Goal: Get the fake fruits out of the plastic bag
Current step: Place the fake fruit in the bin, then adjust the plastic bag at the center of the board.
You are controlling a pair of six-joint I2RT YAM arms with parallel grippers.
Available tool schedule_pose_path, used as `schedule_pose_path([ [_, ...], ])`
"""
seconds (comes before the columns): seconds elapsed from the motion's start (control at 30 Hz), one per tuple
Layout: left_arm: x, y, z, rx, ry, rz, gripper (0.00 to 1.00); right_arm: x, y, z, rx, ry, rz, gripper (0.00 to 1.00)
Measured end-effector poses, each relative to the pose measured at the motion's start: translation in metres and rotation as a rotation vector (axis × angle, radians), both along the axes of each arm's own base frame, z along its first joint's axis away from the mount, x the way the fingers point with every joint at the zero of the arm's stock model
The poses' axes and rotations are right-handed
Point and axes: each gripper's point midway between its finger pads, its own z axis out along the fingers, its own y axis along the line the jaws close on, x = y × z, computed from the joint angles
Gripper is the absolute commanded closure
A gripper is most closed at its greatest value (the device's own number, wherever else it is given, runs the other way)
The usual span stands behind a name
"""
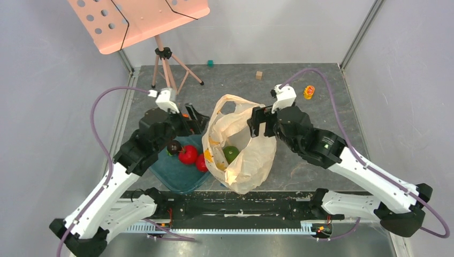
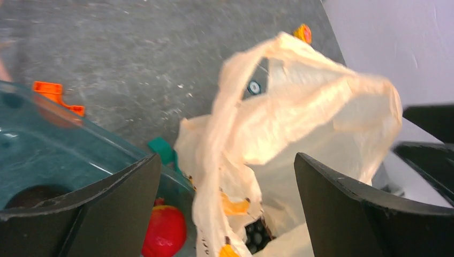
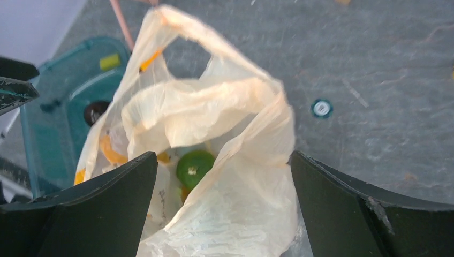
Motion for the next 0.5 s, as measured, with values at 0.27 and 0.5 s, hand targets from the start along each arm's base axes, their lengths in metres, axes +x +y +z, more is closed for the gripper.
schedule_pose_path([
  [0.27, -0.018, -0.043, -0.011, 0.074, -0.007, -0.15, 0.0, -0.003, 0.011, -0.065, -0.062, 0.151, 0.033, 0.07],
  [0.5, -0.027, -0.054, -0.002, 0.085, -0.042, -0.214, 0.01, -0.002, -0.004, -0.088, -0.119, 0.182, -0.036, 0.58],
])
